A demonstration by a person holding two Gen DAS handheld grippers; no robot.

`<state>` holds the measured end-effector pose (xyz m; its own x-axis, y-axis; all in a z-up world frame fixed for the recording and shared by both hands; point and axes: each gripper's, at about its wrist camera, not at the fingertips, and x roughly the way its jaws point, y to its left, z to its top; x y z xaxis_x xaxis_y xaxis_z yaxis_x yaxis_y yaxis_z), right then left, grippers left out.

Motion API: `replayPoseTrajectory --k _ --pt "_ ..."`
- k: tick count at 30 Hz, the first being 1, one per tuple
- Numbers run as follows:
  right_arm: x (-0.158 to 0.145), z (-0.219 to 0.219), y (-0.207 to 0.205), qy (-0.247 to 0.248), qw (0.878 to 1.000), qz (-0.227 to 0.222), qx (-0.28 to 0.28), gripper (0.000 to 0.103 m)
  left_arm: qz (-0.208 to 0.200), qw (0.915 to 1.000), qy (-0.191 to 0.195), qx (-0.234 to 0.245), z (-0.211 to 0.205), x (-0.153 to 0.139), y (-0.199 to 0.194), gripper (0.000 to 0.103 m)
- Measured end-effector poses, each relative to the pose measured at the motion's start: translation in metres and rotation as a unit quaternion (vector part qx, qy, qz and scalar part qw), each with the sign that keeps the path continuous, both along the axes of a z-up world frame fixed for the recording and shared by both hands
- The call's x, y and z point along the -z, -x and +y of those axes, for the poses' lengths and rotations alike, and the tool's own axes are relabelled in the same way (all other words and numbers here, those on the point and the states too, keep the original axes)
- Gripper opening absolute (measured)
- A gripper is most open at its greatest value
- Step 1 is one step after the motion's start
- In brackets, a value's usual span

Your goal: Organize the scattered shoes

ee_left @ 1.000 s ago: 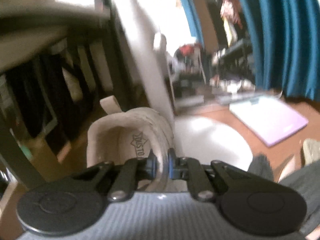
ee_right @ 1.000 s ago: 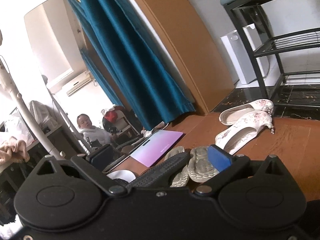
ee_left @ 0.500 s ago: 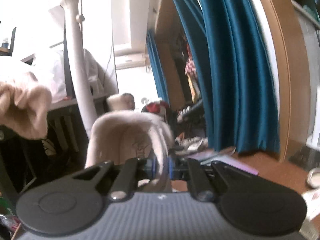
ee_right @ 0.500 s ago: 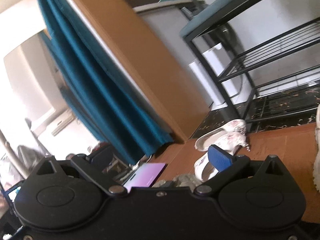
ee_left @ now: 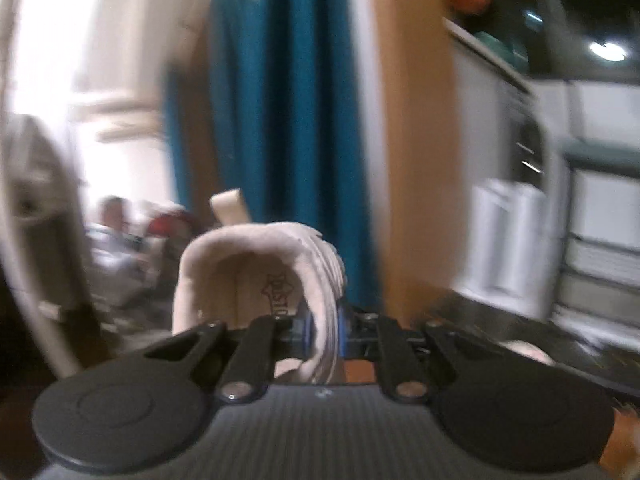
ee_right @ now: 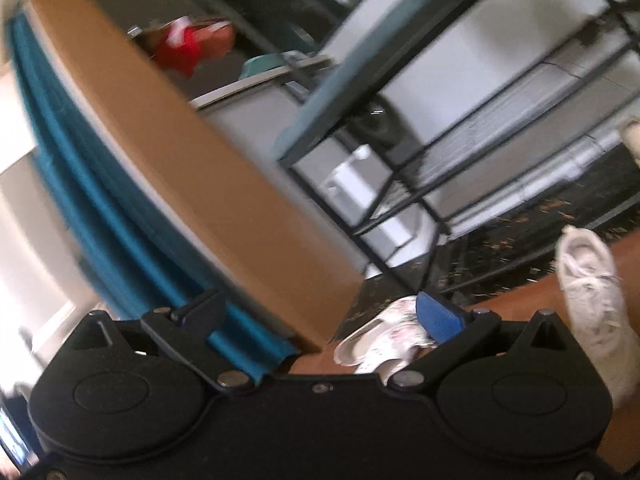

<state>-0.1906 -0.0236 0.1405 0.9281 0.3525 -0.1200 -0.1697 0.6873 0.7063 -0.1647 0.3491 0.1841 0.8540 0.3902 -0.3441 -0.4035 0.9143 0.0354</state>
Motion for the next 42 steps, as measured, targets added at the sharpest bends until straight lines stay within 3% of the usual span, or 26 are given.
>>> replayPoseTrajectory --k 3,5,8,10,11,12,17,20,22,24,25,27,30,34,36,37,40,42 --pt "0.006 -0.028 0.003 -0.004 0.999 0.001 0.043 0.103 0.051 0.9964 0.049 0.047 -0.028 0.03 -0.031 0.013" --pt "0.011 -0.045 0.004 -0.008 0.998 0.01 0.063 0.103 0.082 0.9923 0.051 0.077 -0.047 0.05 -0.049 0.013" --pt "0.023 -0.072 0.005 -0.026 0.996 0.028 0.087 0.103 0.144 0.9775 0.055 0.144 -0.08 0.091 -0.093 0.012" --pt "0.034 -0.089 0.007 -0.043 0.993 0.039 0.102 0.103 0.171 0.9698 0.068 0.16 -0.092 0.103 -0.11 0.011" --pt "0.039 -0.094 0.006 -0.047 0.992 0.044 0.108 0.103 0.201 0.961 0.069 0.177 -0.105 0.119 -0.13 0.012" --pt "0.046 -0.101 0.004 -0.053 0.99 0.053 0.117 0.103 0.223 0.954 0.06 0.191 -0.118 0.132 -0.144 0.012" --pt "0.07 -0.119 -0.003 -0.074 0.984 0.087 0.135 0.103 0.258 0.9337 -0.016 0.248 -0.201 0.166 -0.17 0.013" --pt "0.085 -0.132 -0.008 -0.084 0.98 0.109 0.145 0.103 0.28 0.9122 -0.058 0.293 -0.237 0.18 -0.184 0.017" --pt "0.09 -0.138 -0.01 -0.091 0.978 0.12 0.143 0.103 0.291 0.9046 -0.086 0.3 -0.251 0.178 -0.185 0.025" --pt "0.098 -0.143 -0.016 -0.089 0.978 0.14 0.129 0.103 0.291 0.902 -0.102 0.302 -0.257 0.172 -0.184 0.053" --pt "0.1 -0.143 -0.017 -0.084 0.978 0.147 0.123 0.103 0.288 0.9027 -0.109 0.3 -0.259 0.167 -0.183 0.059" --pt "0.106 -0.141 -0.024 -0.056 0.979 0.164 0.107 0.103 0.256 0.9165 -0.107 0.288 -0.245 0.148 -0.177 0.077" --pt "0.11 -0.132 -0.03 -0.033 0.979 0.182 0.088 0.103 0.224 0.9338 -0.077 0.268 -0.211 0.124 -0.16 0.083" --pt "0.108 -0.104 -0.043 0.028 0.979 0.197 0.044 0.103 0.209 0.9466 -0.04 0.242 -0.159 0.111 -0.138 0.087" --pt "0.104 -0.088 -0.055 0.056 0.978 0.2 0.025 0.103 0.19 0.9615 -0.026 0.197 -0.117 0.109 -0.12 0.09" --pt "0.101 -0.08 -0.062 0.07 0.976 0.204 0.015 0.103 0.186 0.9649 -0.023 0.184 -0.107 0.109 -0.117 0.091" --pt "0.082 -0.024 -0.102 0.128 0.959 0.25 -0.033 0.103 0.187 0.9727 0.015 0.136 -0.072 0.109 -0.107 0.093" --pt "0.078 0.001 -0.124 0.137 0.949 0.28 -0.052 0.103 0.184 0.9735 0.077 0.111 -0.044 0.108 -0.1 0.099"
